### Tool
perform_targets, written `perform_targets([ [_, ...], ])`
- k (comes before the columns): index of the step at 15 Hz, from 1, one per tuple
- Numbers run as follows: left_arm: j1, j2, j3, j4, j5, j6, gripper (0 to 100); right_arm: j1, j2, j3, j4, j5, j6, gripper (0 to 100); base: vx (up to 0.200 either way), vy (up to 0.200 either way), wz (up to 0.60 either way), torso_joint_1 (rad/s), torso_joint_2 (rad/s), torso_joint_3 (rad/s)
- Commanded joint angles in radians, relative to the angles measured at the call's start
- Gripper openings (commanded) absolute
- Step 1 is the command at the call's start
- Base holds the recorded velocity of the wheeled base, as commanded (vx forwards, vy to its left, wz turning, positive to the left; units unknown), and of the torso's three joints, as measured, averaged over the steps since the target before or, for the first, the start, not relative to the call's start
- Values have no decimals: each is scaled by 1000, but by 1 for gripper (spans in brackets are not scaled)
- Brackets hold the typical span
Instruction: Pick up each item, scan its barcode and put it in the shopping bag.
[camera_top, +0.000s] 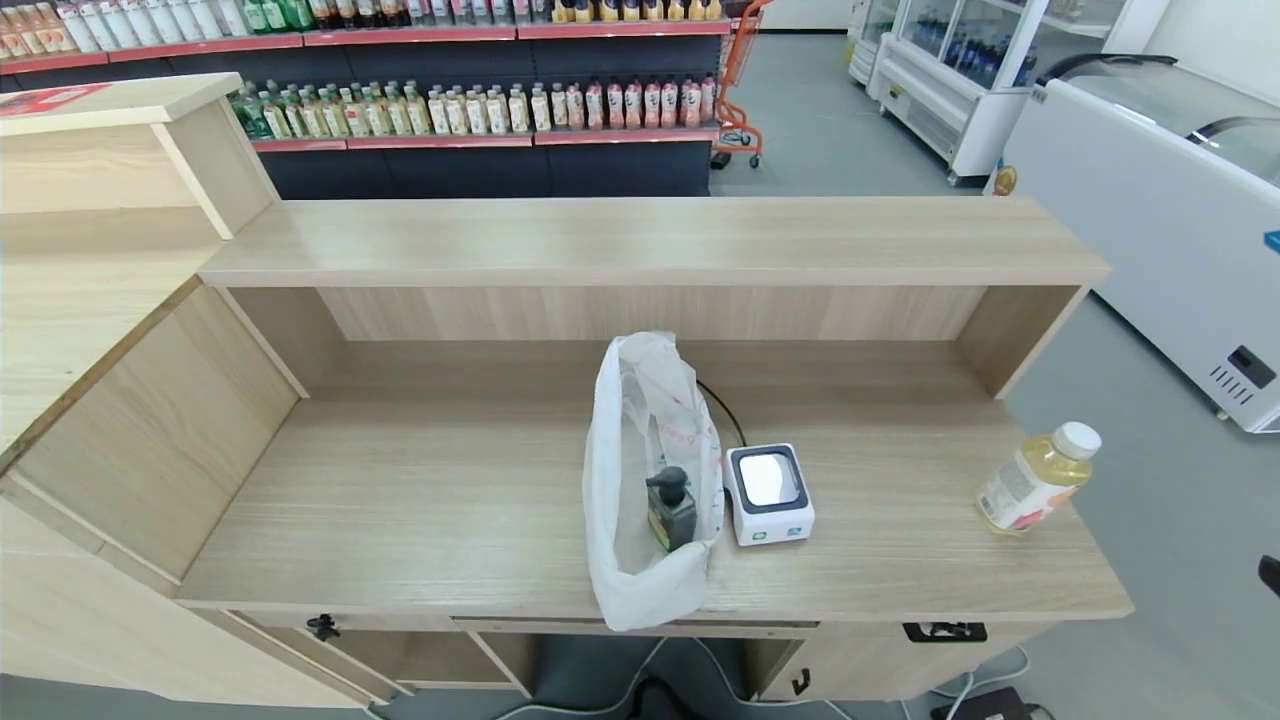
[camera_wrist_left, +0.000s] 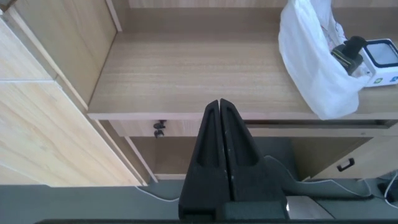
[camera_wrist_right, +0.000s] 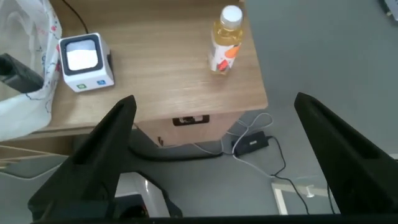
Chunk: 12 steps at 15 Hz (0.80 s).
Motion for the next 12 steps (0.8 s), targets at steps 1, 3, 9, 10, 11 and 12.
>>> perform_targets([
  [1, -1, 0, -1, 0, 0, 0, 0, 0, 10, 5, -1, 3, 0, 100, -200, -200, 0, -7, 2, 7],
  [3, -1, 1, 0, 0, 0, 0, 0, 0, 19, 3, -1, 3, 2, 100, -200, -200, 0, 0, 0, 2],
  [9, -1, 0, 0, -1, -1, 6, 0, 0, 15, 21, -3, 0, 3, 100, 0, -100, 0, 4, 1, -1],
  [10, -1, 0, 0, -1, -1, 6, 0, 0, 15, 23, -3, 0, 3, 100, 0, -200, 0, 2, -7, 2],
  [11, -1, 0, 0, -1, -1, 6, 0, -2, 16, 23, -3, 0, 3, 100, 0, -200, 0, 7, -2, -2],
  [12, -1, 0, 0, -1, -1, 6, 0, -2, 18, 26, -3, 0, 3, 100, 0, -200, 0, 12, 7, 2],
])
